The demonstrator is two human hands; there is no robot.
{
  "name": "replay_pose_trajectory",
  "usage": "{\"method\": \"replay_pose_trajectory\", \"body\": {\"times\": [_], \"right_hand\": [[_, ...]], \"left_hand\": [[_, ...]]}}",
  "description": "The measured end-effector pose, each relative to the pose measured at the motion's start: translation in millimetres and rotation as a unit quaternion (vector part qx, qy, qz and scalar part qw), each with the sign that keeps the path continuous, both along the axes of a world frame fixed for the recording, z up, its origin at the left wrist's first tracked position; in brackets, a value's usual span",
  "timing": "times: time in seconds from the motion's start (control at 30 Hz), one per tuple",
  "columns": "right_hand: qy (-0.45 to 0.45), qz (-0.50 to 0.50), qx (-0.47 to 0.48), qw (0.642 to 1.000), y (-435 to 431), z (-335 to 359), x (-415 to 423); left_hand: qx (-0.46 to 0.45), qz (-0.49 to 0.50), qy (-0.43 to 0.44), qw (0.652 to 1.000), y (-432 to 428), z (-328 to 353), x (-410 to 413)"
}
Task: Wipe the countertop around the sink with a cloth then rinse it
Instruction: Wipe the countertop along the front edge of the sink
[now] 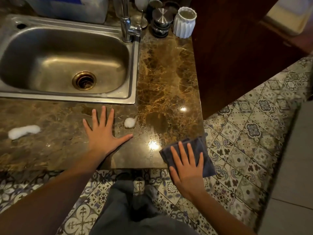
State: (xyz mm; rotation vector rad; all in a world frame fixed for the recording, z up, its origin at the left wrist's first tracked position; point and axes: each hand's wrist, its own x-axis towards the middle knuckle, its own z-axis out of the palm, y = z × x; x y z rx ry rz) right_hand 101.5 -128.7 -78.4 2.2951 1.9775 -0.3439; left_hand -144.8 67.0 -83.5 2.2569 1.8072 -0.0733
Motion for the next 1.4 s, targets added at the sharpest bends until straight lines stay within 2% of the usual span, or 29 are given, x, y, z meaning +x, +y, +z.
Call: {"method": "replay_pose_trajectory", "body": {"times": [0.1, 0.23, 0.67, 0.8, 1.0, 1.13, 1.3, 1.4], "right_hand": [[-0.001, -0.003, 0.0, 1.0, -3, 0, -5], [0.007, -0.031, 0.001, 0.999, 35, -2, -6], [0.015, -0.081, 0.021, 0.996, 292, -2, 0], [0.025, -0.08, 0.019, 0.996, 329, -4, 0], [0.027, -0.022, 0.028, 0.999, 286, -1, -2], [0.012, -0.017, 0.016, 1.0, 218, -1, -21], [0.004, -0.046, 0.012, 0.999, 117, -4, -56], [0.003, -0.074, 0.005, 0.997, 72, -5, -88]], "left_hand": [[0.0, 0.001, 0.004, 1.0, 1, 0, 0], [0.004, -0.003, 0.013, 1.0, 1, -4, 1], [0.022, -0.017, 0.012, 1.0, 4, -5, 0], [0.014, -0.007, 0.025, 1.0, 7, -3, -1], [0.04, -0.014, -0.011, 0.999, 3, -6, -2], [0.019, -0.011, 0.017, 1.0, 5, -6, -1], [-0.002, -0.014, 0.01, 1.0, 4, -3, -2], [-0.016, -0.059, -0.02, 0.998, 4, 1, -10]]}}
